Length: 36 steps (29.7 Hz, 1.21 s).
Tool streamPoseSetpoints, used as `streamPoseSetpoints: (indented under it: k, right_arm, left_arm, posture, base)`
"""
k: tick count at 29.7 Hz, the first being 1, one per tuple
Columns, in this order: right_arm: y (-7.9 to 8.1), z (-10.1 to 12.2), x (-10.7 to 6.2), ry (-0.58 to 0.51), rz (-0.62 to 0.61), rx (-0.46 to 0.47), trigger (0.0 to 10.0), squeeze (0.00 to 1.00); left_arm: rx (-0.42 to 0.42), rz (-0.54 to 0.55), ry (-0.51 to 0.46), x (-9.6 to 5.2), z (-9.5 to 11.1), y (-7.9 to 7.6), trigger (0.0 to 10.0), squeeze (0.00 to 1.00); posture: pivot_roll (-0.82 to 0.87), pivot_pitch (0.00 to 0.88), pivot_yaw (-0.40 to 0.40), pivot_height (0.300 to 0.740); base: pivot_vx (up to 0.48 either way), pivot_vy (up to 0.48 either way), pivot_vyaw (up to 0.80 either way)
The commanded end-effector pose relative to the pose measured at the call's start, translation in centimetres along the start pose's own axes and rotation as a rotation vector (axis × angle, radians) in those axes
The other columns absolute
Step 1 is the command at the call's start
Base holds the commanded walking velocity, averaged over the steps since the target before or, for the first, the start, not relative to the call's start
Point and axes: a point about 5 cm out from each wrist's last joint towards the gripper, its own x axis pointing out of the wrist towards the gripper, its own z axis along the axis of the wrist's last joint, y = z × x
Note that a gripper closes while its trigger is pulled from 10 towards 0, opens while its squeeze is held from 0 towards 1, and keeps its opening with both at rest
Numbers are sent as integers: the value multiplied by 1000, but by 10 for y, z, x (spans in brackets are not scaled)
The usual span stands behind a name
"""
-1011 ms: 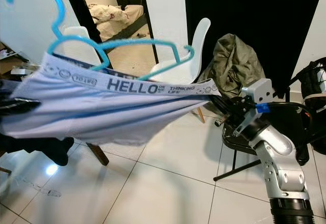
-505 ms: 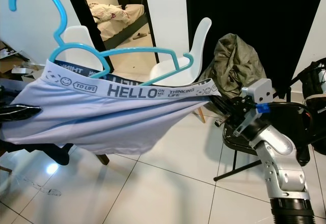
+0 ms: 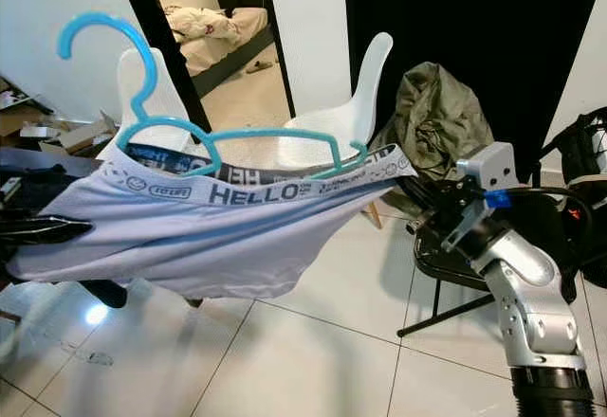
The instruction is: Hang hanger
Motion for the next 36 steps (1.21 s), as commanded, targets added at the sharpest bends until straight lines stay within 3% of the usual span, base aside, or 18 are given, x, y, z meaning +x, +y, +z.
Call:
streamPoseSetpoints:
  k: [1,12,16,17,19,22,26,36]
  right_arm:
    - [-3,11,0,-20,14,-29,0,0]
    - [-5,26,0,-23,95,-71,0,0]
    - [3,34,-3,-5,216,-89,0,0]
    - [9,37,-6,16,295,-102,0,0]
    - [9,37,-6,16,295,-102,0,0]
    - [22,51,-10,13,454,-111,0,0]
    - [32,57,-8,0,531,-116,0,0]
    - [22,46,-14,63,507,-109,0,0]
  left_arm:
    - [-4,-2,52,-2,-2,-2,0,0]
    - [-3,-13,66,1,-8,-3,0,0]
    - [-5,-13,70,1,-11,-4,0,0]
    - [-6,-13,72,1,-11,-4,0,0]
    - [-6,-13,72,1,-11,-4,0,0]
    - [-5,-19,87,4,-14,-4,0,0]
    - [-6,-25,94,6,-16,-4,0,0]
    - [2,-27,99,7,-15,-4,0,0]
  posture:
    - [-15,18,108,740]
    - [-18,16,101,740]
    - [-17,13,98,740]
    - [-17,11,97,740]
    - [-17,11,97,740]
    - [-20,10,96,740]
    - [-22,7,96,740]
    - [-19,13,93,740]
  base:
    - [0,0,0]
    - [0,0,0]
    - [0,0,0]
    - [0,0,0]
    - [0,0,0]
    - [0,0,0]
    - [0,0,0]
    - [0,0,0]
